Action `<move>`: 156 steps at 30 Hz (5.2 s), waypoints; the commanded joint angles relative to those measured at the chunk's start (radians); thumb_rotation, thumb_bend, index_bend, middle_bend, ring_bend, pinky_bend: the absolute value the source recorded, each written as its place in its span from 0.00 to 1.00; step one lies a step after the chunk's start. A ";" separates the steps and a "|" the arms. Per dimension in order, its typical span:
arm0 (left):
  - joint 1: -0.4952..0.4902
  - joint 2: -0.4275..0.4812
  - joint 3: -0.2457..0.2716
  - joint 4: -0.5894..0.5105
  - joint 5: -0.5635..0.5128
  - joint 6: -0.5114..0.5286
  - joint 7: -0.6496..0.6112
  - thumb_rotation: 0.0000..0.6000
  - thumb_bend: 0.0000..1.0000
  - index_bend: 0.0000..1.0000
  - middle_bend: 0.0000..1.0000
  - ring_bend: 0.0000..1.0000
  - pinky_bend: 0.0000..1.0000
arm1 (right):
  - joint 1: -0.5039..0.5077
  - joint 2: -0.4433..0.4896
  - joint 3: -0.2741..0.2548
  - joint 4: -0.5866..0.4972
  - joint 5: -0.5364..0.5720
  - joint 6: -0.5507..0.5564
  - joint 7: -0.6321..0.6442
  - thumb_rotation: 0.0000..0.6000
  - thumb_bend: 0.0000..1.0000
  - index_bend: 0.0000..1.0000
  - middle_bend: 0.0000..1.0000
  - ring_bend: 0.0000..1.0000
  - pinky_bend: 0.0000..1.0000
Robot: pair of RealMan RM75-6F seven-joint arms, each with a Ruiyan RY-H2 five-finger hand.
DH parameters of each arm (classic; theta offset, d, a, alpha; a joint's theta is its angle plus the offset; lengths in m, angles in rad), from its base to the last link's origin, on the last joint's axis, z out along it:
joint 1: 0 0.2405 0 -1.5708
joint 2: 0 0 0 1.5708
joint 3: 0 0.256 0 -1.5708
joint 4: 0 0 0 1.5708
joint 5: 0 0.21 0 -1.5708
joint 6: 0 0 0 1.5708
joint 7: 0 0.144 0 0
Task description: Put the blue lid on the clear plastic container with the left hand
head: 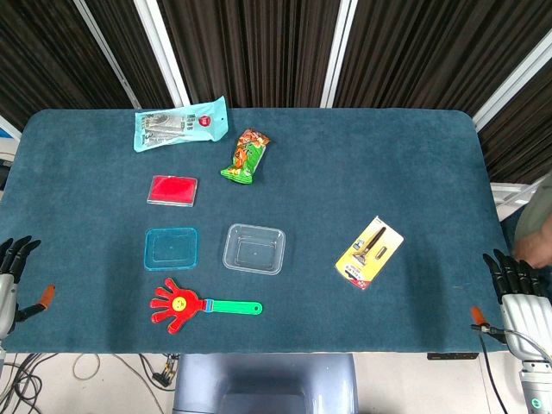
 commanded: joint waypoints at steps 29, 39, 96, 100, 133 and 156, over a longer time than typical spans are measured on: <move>-0.076 0.046 -0.039 -0.043 -0.024 -0.093 0.062 1.00 0.20 0.03 0.07 0.00 0.04 | 0.001 0.003 0.009 -0.021 0.031 -0.014 0.005 1.00 0.34 0.00 0.01 0.00 0.00; -0.362 0.081 -0.167 -0.159 -0.379 -0.446 0.376 1.00 0.09 0.00 0.06 0.00 0.05 | 0.001 0.001 0.012 -0.025 0.051 -0.028 0.038 1.00 0.34 0.00 0.01 0.00 0.00; -0.653 -0.420 0.008 0.242 -0.660 -0.503 0.628 1.00 0.09 0.00 0.10 0.00 0.06 | 0.008 0.016 0.025 -0.055 0.124 -0.079 0.073 1.00 0.34 0.00 0.01 0.00 0.00; -0.659 -0.429 0.007 0.255 -0.662 -0.513 0.629 1.00 0.09 0.01 0.12 0.00 0.06 | 0.008 0.017 0.027 -0.057 0.127 -0.080 0.073 1.00 0.34 0.00 0.01 0.00 0.00; -0.692 -0.429 -0.012 0.289 -0.742 -0.550 0.657 1.00 0.15 0.04 0.28 0.04 0.07 | 0.007 0.013 0.032 -0.061 0.139 -0.075 0.061 1.00 0.34 0.00 0.01 0.00 0.00; -0.678 -0.325 -0.062 0.164 -0.680 -0.530 0.523 1.00 0.24 0.07 0.37 0.08 0.08 | 0.005 0.009 0.036 -0.063 0.148 -0.074 0.054 1.00 0.34 0.00 0.01 0.00 0.00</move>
